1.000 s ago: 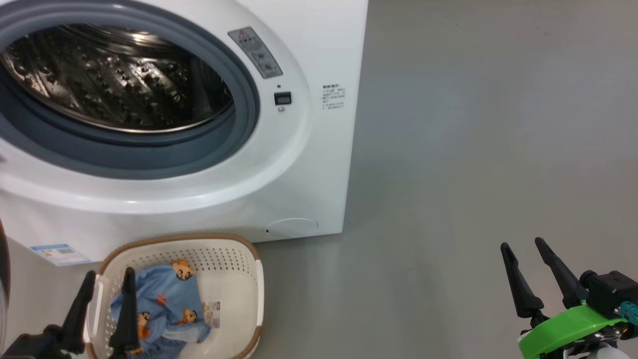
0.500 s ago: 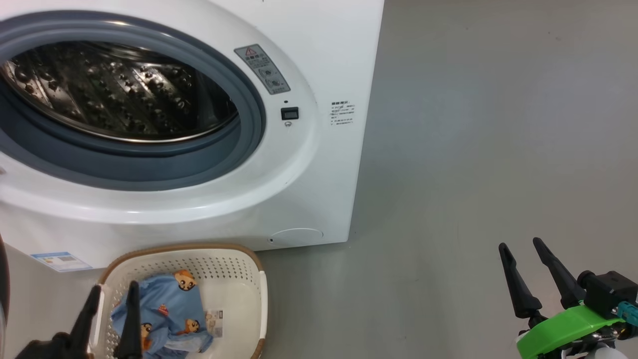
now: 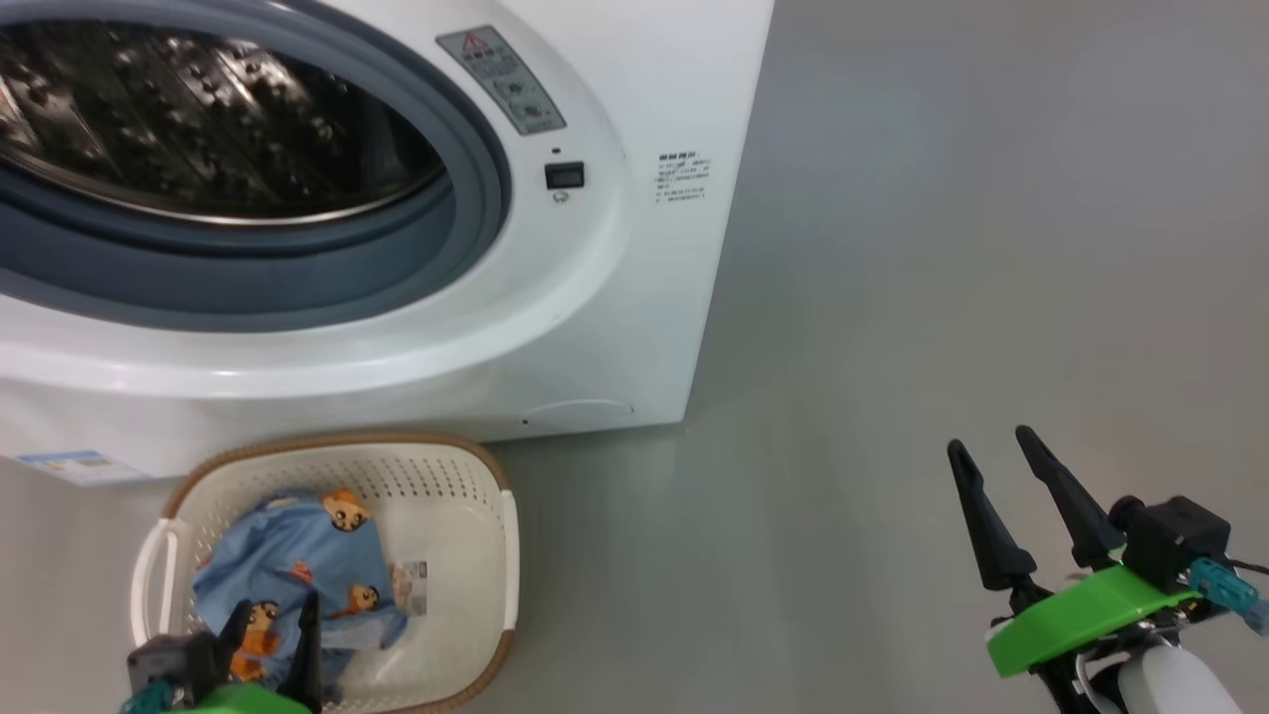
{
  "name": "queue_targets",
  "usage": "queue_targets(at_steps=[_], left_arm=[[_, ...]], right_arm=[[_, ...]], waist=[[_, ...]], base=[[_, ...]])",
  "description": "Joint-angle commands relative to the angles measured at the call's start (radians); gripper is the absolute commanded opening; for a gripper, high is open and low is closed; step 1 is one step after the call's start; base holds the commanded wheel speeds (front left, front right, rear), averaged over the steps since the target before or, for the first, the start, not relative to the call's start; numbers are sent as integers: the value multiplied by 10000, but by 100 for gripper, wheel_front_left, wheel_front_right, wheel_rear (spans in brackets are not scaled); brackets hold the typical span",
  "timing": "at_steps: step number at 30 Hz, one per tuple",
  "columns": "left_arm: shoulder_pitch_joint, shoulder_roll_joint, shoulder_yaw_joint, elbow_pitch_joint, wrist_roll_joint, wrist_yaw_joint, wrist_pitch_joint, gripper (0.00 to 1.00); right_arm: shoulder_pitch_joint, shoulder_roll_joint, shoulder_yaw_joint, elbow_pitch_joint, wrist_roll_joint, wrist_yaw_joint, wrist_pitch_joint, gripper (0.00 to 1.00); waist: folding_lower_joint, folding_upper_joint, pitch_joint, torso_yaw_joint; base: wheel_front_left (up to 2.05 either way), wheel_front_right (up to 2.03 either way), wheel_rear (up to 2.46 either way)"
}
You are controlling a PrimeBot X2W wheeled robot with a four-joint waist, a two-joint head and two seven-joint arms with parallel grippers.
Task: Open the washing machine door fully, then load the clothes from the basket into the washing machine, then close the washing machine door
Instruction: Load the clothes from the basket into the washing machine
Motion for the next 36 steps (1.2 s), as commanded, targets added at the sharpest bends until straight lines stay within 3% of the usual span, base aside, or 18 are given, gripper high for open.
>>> queue_targets(at_steps=[1,10,19,36], left_arm=[[-556,269,200,370,139,-29,-65,100],[-2967,542,-521,3528,409,-29,-65,100],[-4671,787,-986,5559,558,-29,-23,100],[-5881,1581,-1094,6313,382,219,1055,100]], right_arm=[[-255,-101,301,-239,-107,16,-120,100],[-949,-15,465,-340,-174,16,-120,100],[-1440,29,560,-461,-285,16,-120,100],[-2125,62,878,-659,-341,16,-120,100]], waist=[[-1,0,573,-64],[-1,0,1841,-149],[-1,0,2734,-126],[-1,0,3885,-468]], base=[[0,0,0],[0,0,0],[0,0,0],[0,0,0]])
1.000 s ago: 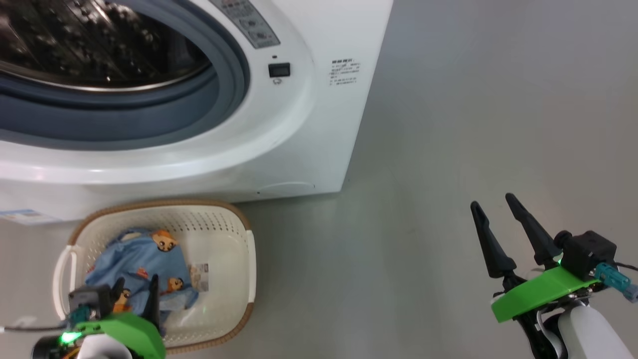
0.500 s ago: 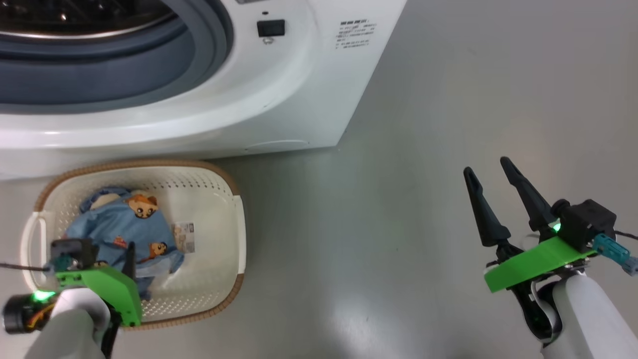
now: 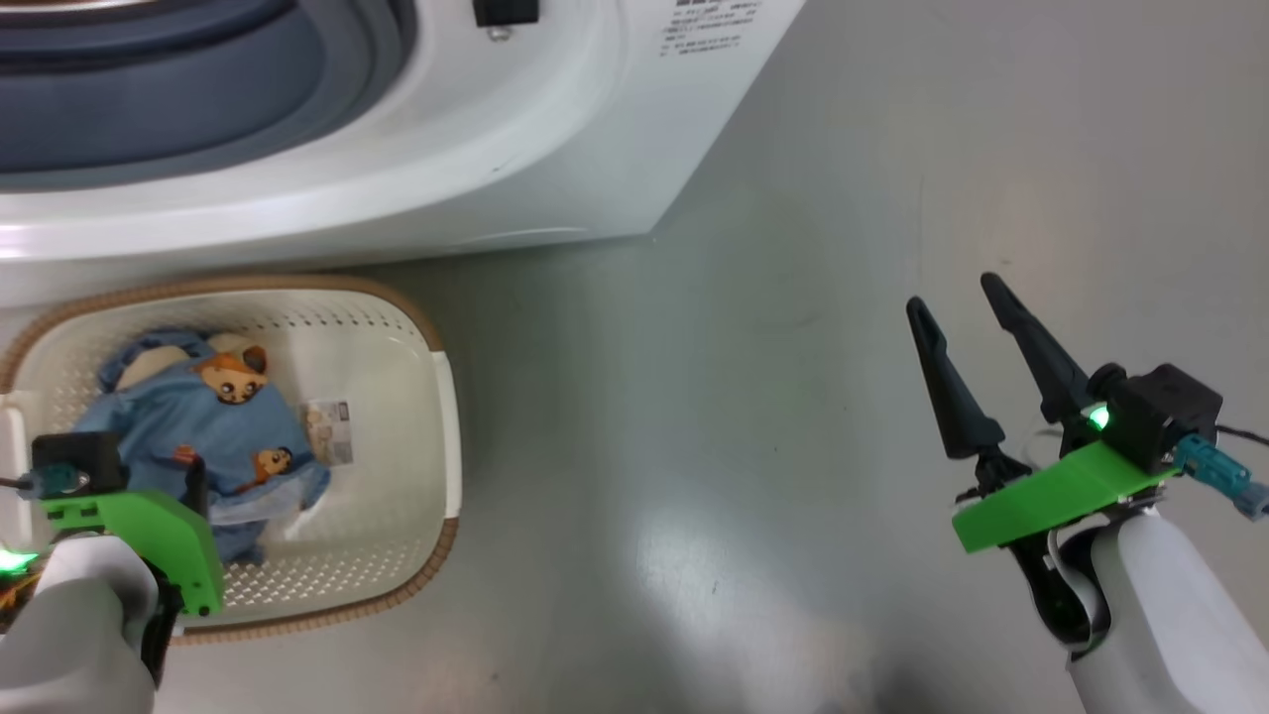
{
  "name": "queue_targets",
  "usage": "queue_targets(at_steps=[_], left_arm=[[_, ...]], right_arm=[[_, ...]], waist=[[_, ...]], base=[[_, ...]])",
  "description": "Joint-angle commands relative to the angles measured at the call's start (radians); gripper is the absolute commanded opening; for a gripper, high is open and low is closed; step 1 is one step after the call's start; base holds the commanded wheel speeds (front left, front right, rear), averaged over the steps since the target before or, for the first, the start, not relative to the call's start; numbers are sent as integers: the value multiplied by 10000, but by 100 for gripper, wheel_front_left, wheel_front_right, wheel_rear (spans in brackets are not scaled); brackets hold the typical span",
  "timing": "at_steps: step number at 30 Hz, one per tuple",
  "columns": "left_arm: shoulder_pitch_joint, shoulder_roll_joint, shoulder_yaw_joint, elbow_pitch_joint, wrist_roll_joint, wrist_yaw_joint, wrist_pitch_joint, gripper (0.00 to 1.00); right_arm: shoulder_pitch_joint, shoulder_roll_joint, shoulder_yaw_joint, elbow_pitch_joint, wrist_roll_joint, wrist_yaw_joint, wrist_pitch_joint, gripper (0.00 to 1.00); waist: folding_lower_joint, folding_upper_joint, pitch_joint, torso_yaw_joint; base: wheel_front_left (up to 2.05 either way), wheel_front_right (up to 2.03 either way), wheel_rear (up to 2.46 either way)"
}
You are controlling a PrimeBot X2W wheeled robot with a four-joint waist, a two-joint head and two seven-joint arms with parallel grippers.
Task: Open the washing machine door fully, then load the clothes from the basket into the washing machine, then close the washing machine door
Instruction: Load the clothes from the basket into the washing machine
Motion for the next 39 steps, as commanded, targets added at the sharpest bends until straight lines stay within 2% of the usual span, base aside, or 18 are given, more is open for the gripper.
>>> queue_targets(at_steps=[1,20,21,22,23,31,39], left_arm=[[-21,540,195,-21,-42,121,-8,100],[-777,931,-102,9,-222,23,892,100],[-785,941,-116,10,-230,23,931,66],[-786,944,-129,10,-243,21,963,39],[-783,946,-139,10,-259,18,1003,0],[-696,837,-92,11,-519,-9,907,0],[-444,538,195,11,-1013,-43,-125,0]], right_arm=[[32,14,255,-270,-89,14,-118,100],[-497,81,404,-462,-189,14,-118,100],[-512,77,413,-460,-188,14,-118,100],[-524,74,422,-456,-191,14,-118,100],[-533,70,427,-454,-194,14,-118,100],[-533,10,420,-405,-205,14,-118,100],[-446,-26,406,-307,-194,14,-118,100]], waist=[[-1,0,177,-94],[-1,0,1196,-243],[-1,0,1200,-247],[-1,0,1199,-249],[-1,0,1196,-249],[-1,0,1005,-130],[-1,0,358,181]], base=[[0,0,0],[0,0,0],[0,0,0],[0,0,0],[0,0,0],[0,0,0],[0,0,0]])
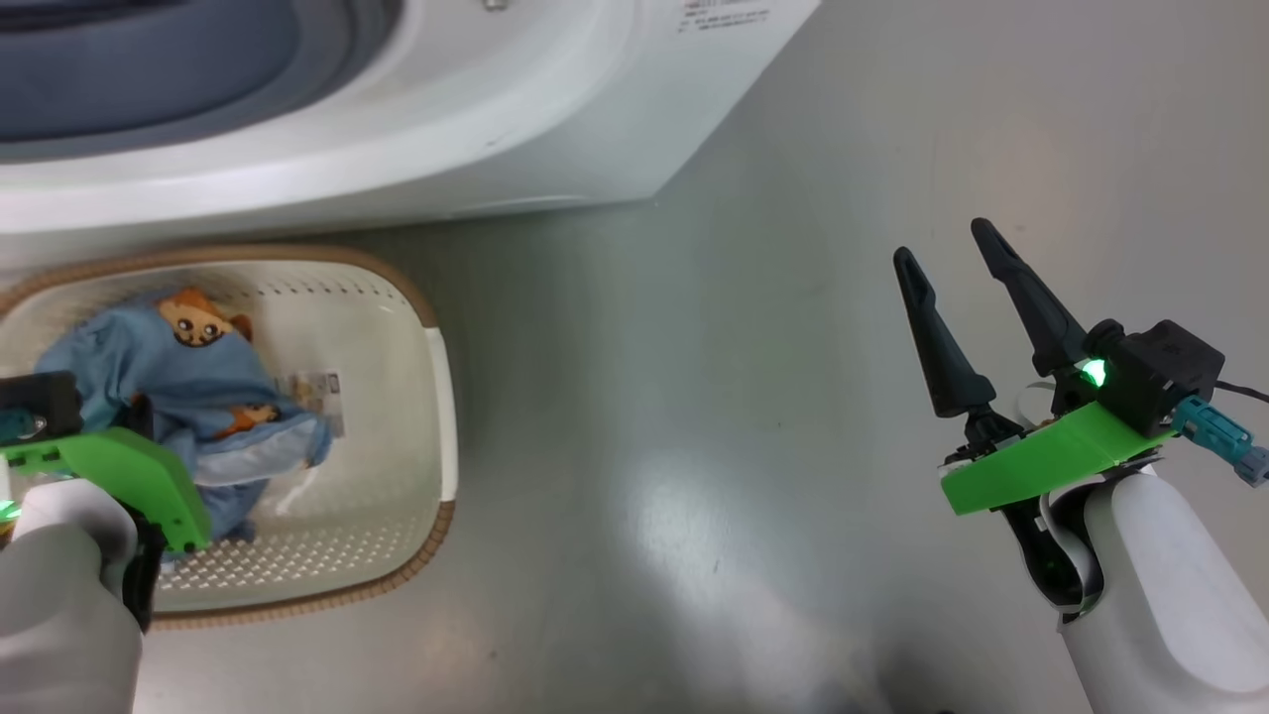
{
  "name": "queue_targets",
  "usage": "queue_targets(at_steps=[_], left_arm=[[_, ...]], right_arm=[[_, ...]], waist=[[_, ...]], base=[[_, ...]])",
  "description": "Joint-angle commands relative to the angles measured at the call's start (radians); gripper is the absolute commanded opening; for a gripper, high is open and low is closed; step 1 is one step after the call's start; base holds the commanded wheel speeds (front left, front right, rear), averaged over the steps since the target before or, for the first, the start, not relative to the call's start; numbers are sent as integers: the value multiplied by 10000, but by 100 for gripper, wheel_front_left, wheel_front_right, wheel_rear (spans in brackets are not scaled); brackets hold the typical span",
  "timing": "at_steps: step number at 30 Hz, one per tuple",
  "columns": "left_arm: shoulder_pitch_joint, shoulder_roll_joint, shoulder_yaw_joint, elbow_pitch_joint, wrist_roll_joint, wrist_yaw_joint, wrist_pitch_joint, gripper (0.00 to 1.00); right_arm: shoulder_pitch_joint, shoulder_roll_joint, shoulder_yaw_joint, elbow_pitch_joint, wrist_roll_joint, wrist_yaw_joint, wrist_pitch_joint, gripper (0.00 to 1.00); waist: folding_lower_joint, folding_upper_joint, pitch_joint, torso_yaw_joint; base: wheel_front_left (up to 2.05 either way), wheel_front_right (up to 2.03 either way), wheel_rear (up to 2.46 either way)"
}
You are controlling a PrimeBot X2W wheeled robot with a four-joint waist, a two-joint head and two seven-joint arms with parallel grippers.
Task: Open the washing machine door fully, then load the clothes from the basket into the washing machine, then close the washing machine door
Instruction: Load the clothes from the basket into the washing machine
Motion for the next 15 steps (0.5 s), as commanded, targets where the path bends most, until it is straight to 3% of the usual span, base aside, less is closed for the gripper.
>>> queue_targets(at_steps=[1,10,15], left_arm=[[493,402,305,-29,-184,-32,-384,0],[1052,38,622,-217,-835,-102,-1198,0],[1641,-110,667,-1114,-1152,-111,-1288,0]], right_arm=[[276,-50,190,-126,-94,14,-72,100],[636,-104,169,28,-29,14,-72,100],[954,-174,127,116,54,14,-72,100]], waist=[[-1,0,-431,210],[-1,0,-1576,475],[-1,0,-2284,590]], base=[[0,0,0],[0,0,0],[0,0,0]])
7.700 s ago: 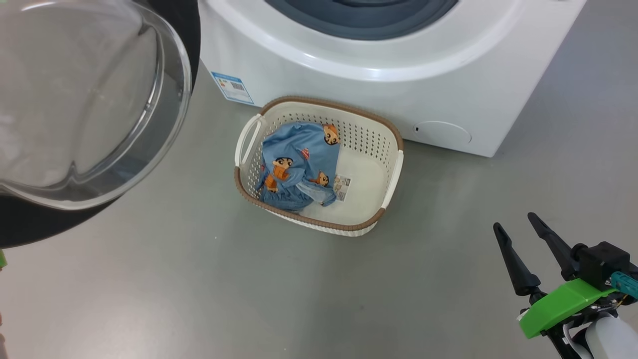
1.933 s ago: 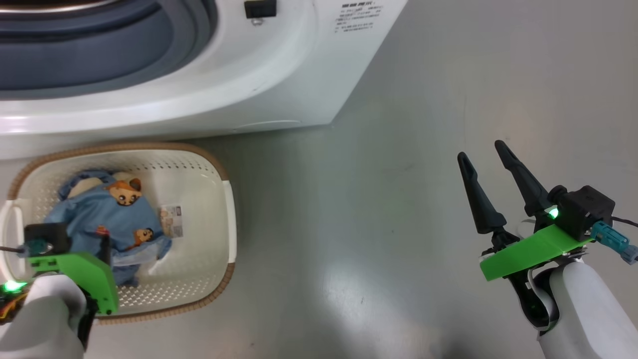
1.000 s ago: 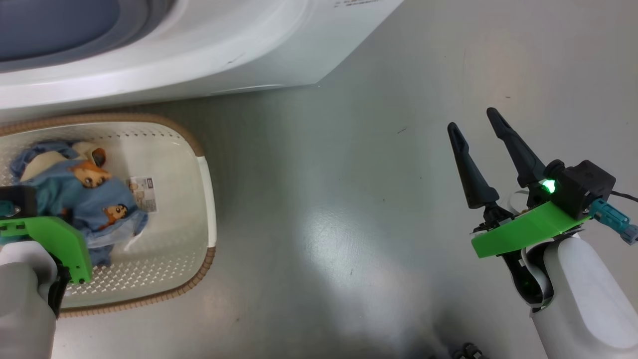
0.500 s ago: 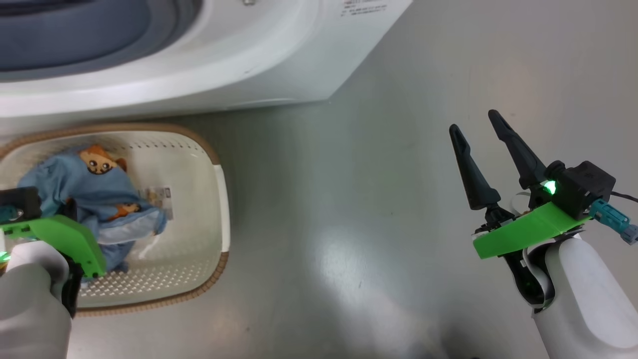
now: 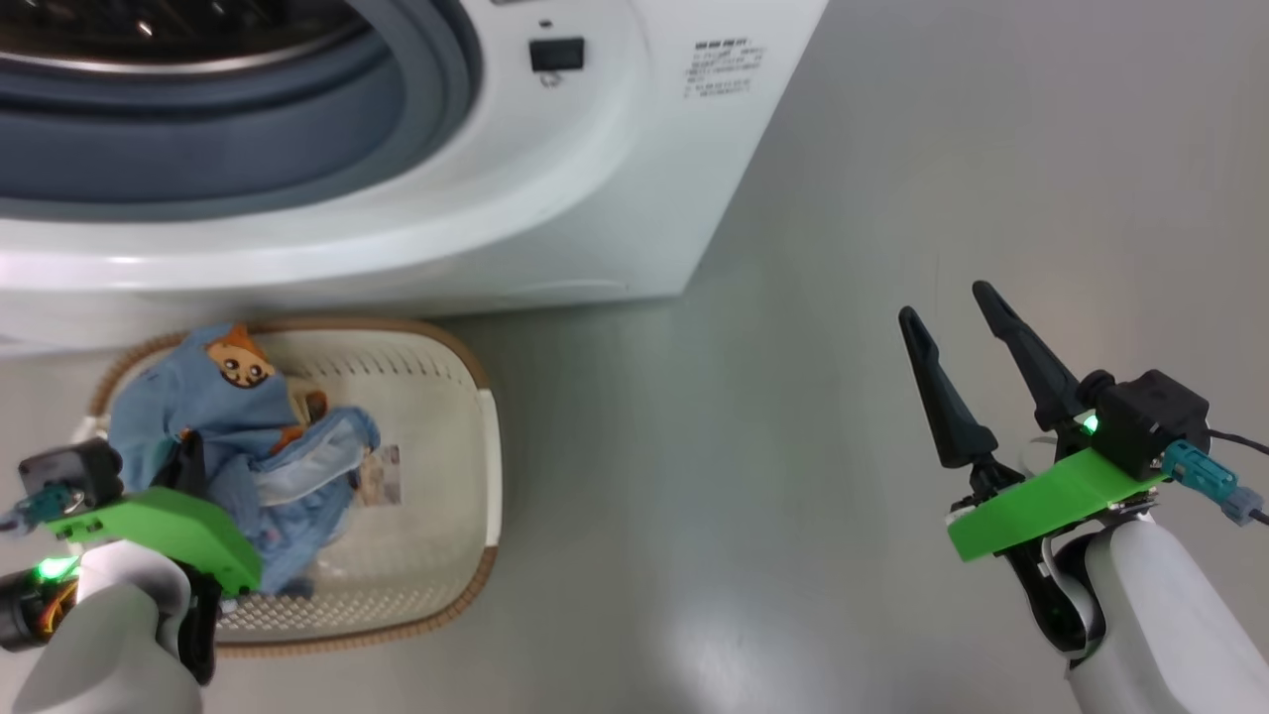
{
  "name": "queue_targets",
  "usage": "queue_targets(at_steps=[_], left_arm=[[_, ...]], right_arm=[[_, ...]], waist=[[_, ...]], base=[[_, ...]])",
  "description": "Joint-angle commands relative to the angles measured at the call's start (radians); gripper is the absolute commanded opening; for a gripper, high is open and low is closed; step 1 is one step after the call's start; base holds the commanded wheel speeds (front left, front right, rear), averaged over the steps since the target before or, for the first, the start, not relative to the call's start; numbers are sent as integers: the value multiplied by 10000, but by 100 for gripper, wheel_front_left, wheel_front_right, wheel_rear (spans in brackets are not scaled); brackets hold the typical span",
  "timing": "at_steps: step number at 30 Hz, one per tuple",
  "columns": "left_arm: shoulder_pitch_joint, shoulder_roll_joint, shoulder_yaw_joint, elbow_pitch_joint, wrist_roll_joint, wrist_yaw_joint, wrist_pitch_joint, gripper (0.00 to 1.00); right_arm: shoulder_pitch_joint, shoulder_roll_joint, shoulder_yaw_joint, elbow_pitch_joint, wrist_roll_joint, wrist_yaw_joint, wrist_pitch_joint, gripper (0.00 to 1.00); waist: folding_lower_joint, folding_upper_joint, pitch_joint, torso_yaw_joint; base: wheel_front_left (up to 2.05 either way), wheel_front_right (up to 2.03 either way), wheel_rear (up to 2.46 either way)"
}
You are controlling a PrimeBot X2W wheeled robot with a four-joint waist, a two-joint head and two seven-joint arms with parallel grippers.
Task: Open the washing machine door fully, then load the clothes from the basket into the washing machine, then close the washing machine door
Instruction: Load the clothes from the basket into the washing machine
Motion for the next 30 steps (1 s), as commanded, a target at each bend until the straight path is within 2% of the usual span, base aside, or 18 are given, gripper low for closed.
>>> queue_targets(at_steps=[1,8,18,30], left_arm=[[388,477,310,-379,-124,-25,-129,0],[1365,456,734,-1929,-99,-27,-133,0],[2797,289,1768,-4472,469,-28,-134,0],[5558,-289,2970,-8225,1267,-28,-135,0]], right_arm=[[357,-100,137,-165,51,14,-48,100],[854,-198,110,-34,173,14,-48,100],[1690,-221,-84,11,239,14,-48,100],[2845,-180,-520,-18,314,14,-48,100]], waist=[[0,0,-692,201],[0,0,-1549,298],[0,0,-2597,288],[-1,0,-3734,134]], base=[[0,0,0],[0,0,0],[0,0,0],[0,0,0]])
